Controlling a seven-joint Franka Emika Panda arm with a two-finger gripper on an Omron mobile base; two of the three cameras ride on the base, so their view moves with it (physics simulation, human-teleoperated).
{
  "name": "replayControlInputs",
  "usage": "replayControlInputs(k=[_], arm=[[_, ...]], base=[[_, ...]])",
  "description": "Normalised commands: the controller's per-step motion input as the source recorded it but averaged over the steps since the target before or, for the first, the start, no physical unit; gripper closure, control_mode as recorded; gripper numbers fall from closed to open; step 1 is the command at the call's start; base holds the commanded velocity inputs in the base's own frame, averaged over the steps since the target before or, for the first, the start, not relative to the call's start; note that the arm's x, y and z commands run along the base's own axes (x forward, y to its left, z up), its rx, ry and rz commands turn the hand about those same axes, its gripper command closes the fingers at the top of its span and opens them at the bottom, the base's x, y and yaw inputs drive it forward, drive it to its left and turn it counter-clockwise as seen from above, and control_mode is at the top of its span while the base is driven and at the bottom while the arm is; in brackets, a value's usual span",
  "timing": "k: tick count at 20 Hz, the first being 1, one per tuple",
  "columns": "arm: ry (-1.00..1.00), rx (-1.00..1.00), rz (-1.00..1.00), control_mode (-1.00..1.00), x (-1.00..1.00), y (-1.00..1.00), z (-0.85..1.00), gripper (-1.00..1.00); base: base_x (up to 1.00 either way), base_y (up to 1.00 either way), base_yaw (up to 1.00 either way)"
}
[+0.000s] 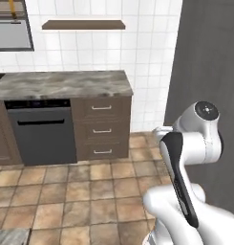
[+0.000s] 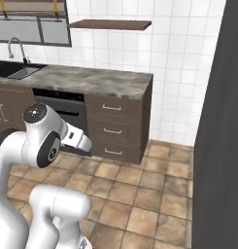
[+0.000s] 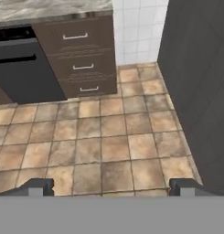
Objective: Move the pork chop and lemon from the top shelf to the second highest shelf to make space. Then, place the pitcher from the counter on the cleared top shelf.
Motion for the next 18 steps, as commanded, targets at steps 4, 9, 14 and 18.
replayControlInputs(k=[4,9,14,18], arm=[[0.0,0.0,0.0,1.0,0.0,0.0,0.0,-1.0],[0.0,0.0,0.0,1.0,0.0,0.0,0.0,-1.0],[0.0,0.0,0.0,1.0,0.0,0.0,0.0,-1.0],[0.0,0.0,0.0,1.0,0.0,0.0,0.0,-1.0]], base=[[0.72,0.29,0.46],[0.75,0.24,0.53],[0.68,0.12,0.59],[0.61,0.01,0.66]])
